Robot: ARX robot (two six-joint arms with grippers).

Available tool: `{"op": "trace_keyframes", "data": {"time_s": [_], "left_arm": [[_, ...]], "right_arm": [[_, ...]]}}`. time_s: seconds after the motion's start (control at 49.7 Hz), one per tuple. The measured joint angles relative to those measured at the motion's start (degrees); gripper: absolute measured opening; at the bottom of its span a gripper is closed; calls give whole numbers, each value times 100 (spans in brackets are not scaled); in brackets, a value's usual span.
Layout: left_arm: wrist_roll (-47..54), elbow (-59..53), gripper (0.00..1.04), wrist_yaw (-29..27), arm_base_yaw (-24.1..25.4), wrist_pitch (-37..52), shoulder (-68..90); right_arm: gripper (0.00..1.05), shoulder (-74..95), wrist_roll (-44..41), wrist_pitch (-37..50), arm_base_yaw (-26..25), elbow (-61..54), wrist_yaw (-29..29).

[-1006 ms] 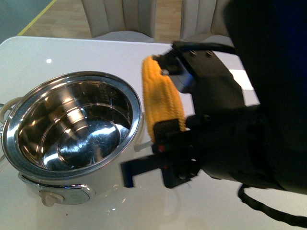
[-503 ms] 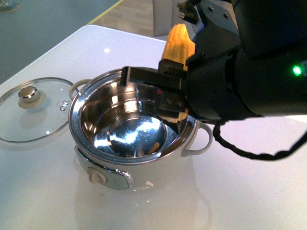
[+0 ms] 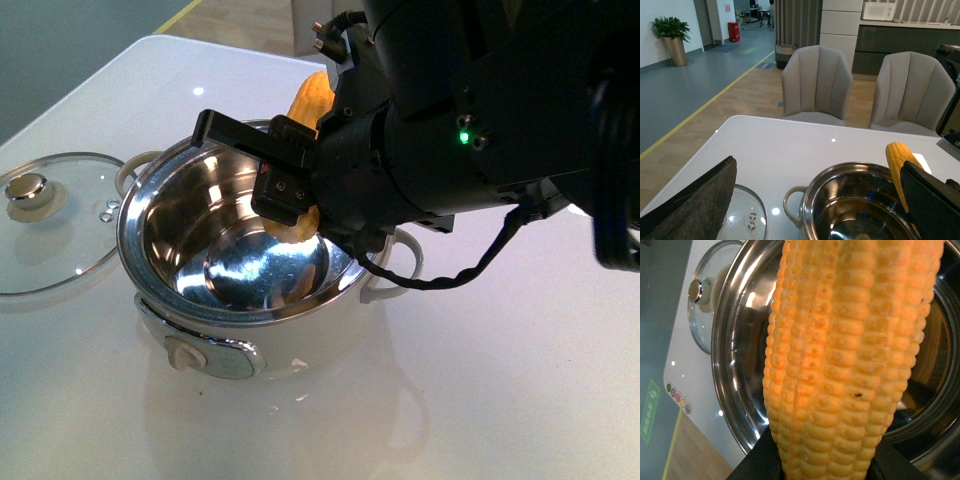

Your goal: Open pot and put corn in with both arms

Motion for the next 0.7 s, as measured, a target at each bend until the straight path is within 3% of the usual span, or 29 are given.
{"op": "trace_keyframes", "data": {"time_s": [0.201, 0.543, 0.604, 0.704], "left_arm": [[0, 0, 98, 0, 0, 0, 0], [0, 0, 98, 0, 0, 0, 0], [0, 0, 98, 0, 0, 0, 0], [0, 0, 98, 0, 0, 0, 0]], "right_arm": [[23, 319, 157, -81, 0, 195, -31], [91, 256, 334, -9, -44, 35, -50], [97, 142, 385, 52, -90, -87, -57], [96, -131, 461, 201, -199, -326, -92]]}}
